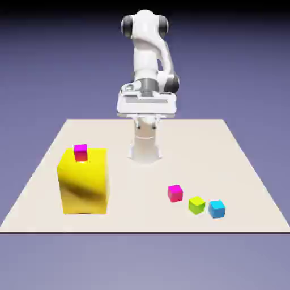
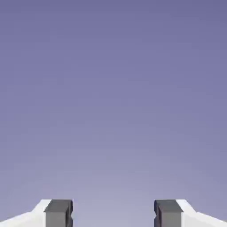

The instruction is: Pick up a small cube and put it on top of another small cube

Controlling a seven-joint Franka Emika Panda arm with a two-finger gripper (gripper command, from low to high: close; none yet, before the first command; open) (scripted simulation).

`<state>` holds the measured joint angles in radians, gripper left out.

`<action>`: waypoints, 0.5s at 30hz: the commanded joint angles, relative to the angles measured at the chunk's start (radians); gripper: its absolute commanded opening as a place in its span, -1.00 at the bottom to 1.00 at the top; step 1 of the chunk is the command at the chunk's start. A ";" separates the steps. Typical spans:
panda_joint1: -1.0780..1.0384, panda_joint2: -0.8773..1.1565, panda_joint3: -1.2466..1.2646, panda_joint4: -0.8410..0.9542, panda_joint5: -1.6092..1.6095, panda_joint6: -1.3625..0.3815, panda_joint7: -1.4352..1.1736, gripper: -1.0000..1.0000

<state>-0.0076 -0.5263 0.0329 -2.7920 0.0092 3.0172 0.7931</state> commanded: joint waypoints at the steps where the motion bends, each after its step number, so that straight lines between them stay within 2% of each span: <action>1: -0.016 0.036 0.027 0.015 0.008 -0.016 0.043 0.00; 15: -0.244 0.544 0.409 0.224 0.115 -0.246 0.647 0.00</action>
<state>-0.2536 0.0173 0.4423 -2.5684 0.1242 2.7713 1.4403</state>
